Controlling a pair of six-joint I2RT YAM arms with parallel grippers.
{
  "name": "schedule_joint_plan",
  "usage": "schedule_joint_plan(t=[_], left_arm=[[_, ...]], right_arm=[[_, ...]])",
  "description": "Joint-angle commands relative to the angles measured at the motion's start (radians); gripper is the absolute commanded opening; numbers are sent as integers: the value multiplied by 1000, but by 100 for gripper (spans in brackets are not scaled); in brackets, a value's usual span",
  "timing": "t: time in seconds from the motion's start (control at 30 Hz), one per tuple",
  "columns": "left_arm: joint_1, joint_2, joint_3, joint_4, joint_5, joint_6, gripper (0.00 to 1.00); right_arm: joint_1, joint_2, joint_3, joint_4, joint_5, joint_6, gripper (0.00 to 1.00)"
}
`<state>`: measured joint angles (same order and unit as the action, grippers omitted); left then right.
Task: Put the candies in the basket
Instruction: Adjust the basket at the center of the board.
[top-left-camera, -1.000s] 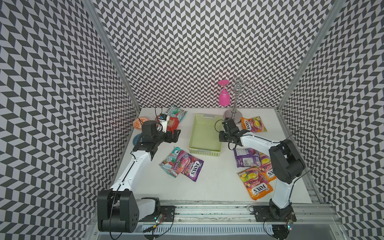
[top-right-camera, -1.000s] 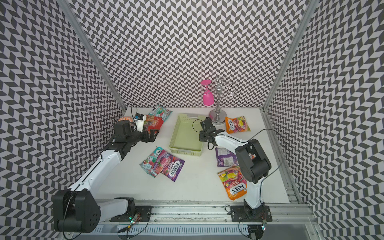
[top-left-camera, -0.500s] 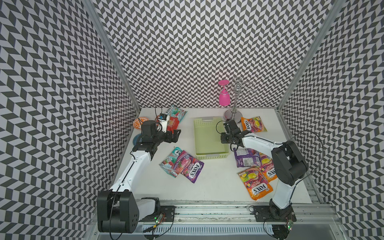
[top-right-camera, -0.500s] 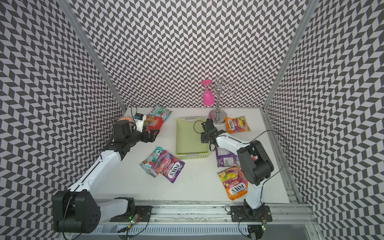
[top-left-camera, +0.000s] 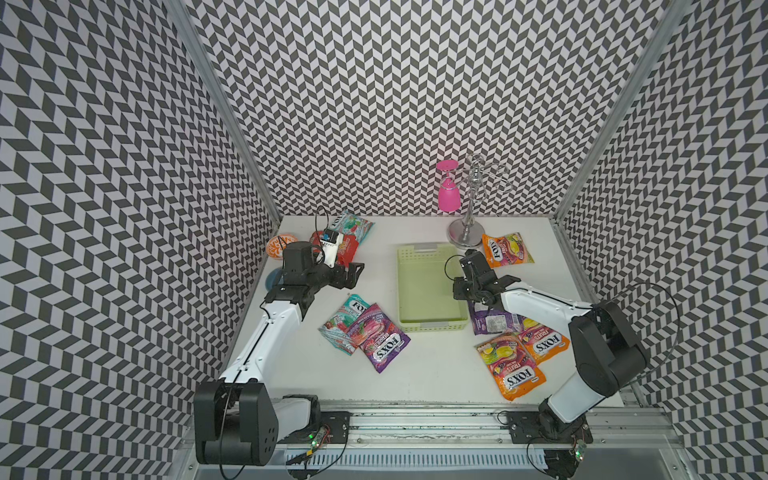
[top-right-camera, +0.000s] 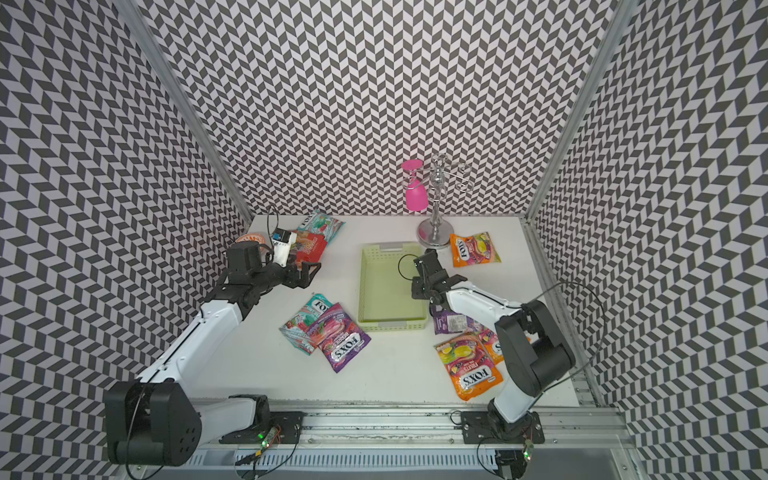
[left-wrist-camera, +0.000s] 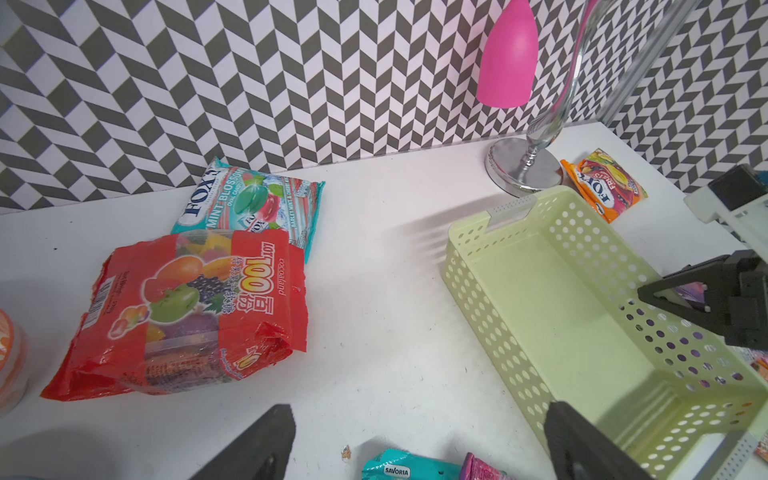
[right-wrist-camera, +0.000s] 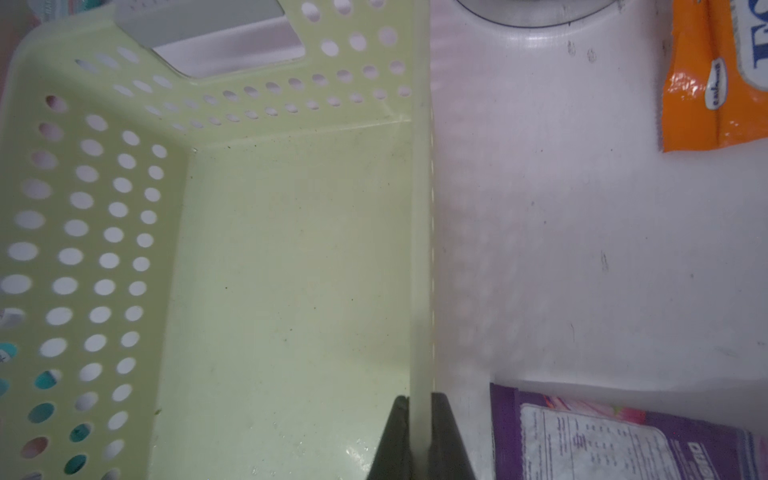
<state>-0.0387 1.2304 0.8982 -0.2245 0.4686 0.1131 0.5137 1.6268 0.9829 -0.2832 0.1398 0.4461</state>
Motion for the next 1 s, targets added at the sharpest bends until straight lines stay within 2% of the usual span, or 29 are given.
schedule_joint_plan(t=[0.0, 0.17, 0.33, 0.43, 0.63, 0.87, 0.97], left_arm=[[3, -8, 22, -60, 41, 70, 98], [-32, -21, 13, -142, 5, 139, 99], [-52, -32, -32, -147, -13, 154, 99], [-51, -37, -47, -122, -36, 137, 99], [-52, -19, -50, -107, -43, 112, 99], [-53, -23, -103, -120, 14, 155, 99], [-55, -37, -152, -100, 58, 162, 98]], right_arm=[[-5, -57, -32, 24, 24, 18, 6], [-10, -100, -103, 53, 48, 71, 6], [-11, -110, -120, 50, 39, 92, 8], [-11, -134, -143, 88, 12, 97, 15], [-13, -172, -111, 31, 19, 50, 30], [-30, -292, -128, 19, 36, 5, 40], [-50, -345, -139, 26, 29, -29, 51]])
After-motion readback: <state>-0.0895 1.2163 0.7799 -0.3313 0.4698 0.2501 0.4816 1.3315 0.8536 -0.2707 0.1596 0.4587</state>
